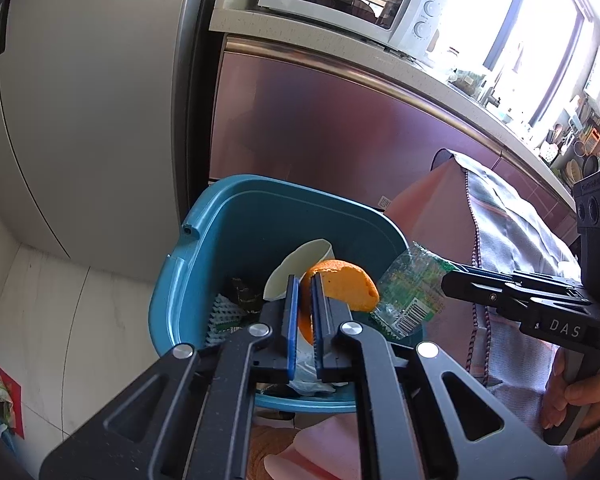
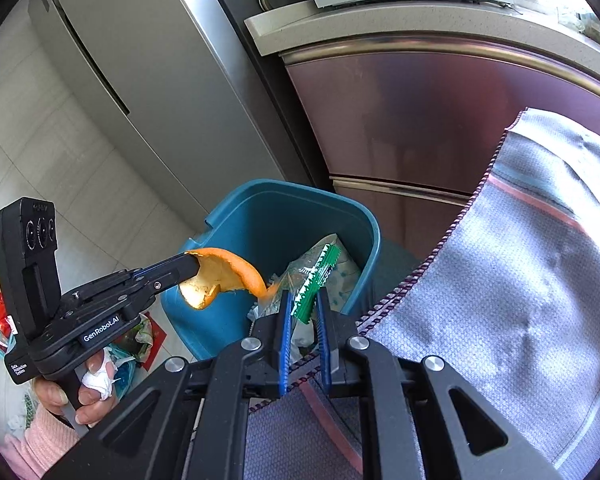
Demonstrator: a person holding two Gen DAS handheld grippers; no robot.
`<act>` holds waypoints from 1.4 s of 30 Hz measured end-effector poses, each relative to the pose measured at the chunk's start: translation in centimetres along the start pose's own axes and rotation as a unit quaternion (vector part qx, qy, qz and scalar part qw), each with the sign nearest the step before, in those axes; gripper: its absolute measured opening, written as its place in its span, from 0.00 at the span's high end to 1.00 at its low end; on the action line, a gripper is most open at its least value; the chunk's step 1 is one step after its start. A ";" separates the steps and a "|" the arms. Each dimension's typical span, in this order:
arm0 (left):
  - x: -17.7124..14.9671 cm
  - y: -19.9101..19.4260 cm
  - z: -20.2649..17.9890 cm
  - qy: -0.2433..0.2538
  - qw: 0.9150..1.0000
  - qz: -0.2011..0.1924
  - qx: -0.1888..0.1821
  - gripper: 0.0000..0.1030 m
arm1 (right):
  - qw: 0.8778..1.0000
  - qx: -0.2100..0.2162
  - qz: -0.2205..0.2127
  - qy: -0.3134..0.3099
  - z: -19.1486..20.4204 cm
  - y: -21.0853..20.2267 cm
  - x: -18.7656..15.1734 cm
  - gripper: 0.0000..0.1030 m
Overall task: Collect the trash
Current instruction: 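Open the left gripper over the wastebasket while the right gripper releases the wrapper, then move both open tools back over the table toward the tissue and last peel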
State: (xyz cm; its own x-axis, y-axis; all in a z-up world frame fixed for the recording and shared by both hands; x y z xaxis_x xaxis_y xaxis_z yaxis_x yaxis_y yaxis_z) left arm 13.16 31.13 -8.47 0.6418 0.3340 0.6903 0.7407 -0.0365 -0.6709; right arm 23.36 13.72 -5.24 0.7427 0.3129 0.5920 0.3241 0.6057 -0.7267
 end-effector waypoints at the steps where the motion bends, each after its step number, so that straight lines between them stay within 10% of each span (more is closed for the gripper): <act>1: 0.0 0.2 0.0 0.000 1.000 0.002 0.000 0.94 | 1.000 -0.001 0.001 -0.001 0.0 0.0 0.0 0.88; 42: 0.0 -3.5 -4.4 0.028 0.997 -0.032 -0.060 0.86 | 0.999 0.018 -0.046 0.014 -1.0 -5.3 -2.0 0.72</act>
State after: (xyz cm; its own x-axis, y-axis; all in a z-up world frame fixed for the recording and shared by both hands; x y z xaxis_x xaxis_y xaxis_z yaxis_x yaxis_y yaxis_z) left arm 11.47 27.16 -4.93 0.6005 0.2867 0.7464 0.7964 -0.1313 -0.5903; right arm 20.70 9.17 -2.90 0.7266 0.2350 0.6456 0.3709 0.6568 -0.6566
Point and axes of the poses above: each gripper's, at about its wrist camera, not at the fingertips, and y roughly the way its jaws point, z to its left, x to its top, the point moved 2 cm from there along y, roughly the way its jaws point, and after that the axes turned 4 degrees about -z, right-handed, at the moved point
